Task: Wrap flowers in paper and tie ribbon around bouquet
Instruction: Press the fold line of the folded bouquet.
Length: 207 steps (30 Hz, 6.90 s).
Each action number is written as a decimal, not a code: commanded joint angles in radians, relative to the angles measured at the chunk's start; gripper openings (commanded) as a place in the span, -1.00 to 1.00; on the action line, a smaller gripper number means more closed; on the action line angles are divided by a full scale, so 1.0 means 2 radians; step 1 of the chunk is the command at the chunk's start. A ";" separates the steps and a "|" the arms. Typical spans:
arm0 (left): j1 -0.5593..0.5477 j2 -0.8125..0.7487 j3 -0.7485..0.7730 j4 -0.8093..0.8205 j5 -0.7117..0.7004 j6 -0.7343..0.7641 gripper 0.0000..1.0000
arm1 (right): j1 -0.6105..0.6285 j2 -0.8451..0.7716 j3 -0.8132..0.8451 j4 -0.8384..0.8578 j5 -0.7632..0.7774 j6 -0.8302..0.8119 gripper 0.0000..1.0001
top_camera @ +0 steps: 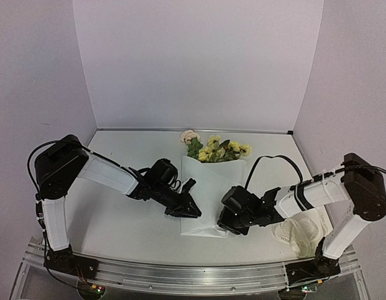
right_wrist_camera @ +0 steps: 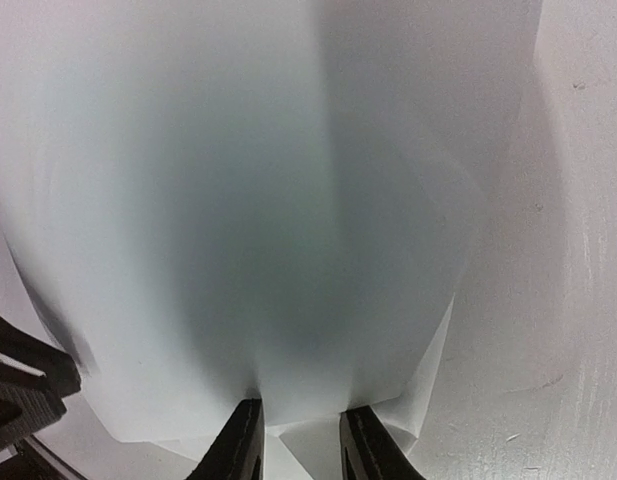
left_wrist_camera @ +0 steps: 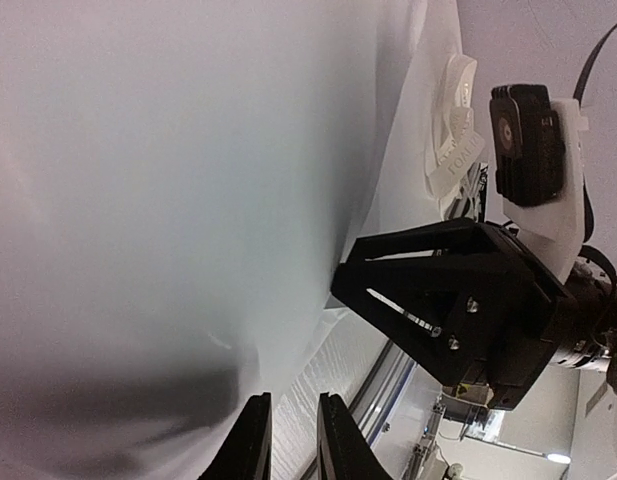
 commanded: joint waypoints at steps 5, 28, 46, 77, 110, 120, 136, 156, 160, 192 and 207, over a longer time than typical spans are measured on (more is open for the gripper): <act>-0.011 0.038 0.052 0.025 0.032 0.003 -0.64 | 0.002 0.009 0.026 -0.041 0.016 0.009 -0.44; -0.011 0.081 0.082 0.047 0.011 -0.030 -0.64 | -0.012 -0.030 0.047 -0.035 -0.031 -0.126 -0.47; 0.001 -0.013 0.042 0.004 0.025 0.010 -0.44 | -0.040 0.054 -0.018 0.070 -0.034 -0.067 -0.83; 0.073 0.027 -0.101 0.232 0.057 -0.148 -0.54 | -0.041 0.046 -0.014 0.027 -0.029 -0.084 -0.89; 0.152 0.123 0.029 0.193 0.008 -0.201 -0.52 | -0.041 0.043 -0.029 0.027 -0.029 -0.090 -0.91; 0.192 0.173 0.139 0.120 0.020 -0.163 -0.51 | -0.041 0.040 -0.035 0.028 -0.029 -0.090 -0.92; 0.236 0.271 0.338 0.059 0.034 -0.159 -0.50 | -0.040 0.042 -0.033 0.027 -0.033 -0.090 -0.93; 0.146 -0.017 0.025 0.086 0.087 -0.074 -0.58 | -0.041 -0.024 0.004 -0.020 -0.027 -0.097 -0.91; 0.085 -0.031 -0.026 0.126 0.087 -0.091 -0.66 | -0.041 -0.025 0.004 -0.021 -0.023 -0.096 -0.90; 0.015 0.004 -0.079 0.008 0.017 -0.041 -0.68 | -0.041 -0.028 0.011 -0.014 -0.041 -0.086 -0.90; -0.008 0.072 0.105 0.009 0.085 -0.019 -0.63 | -0.040 -0.095 -0.072 0.048 -0.068 -0.049 -0.83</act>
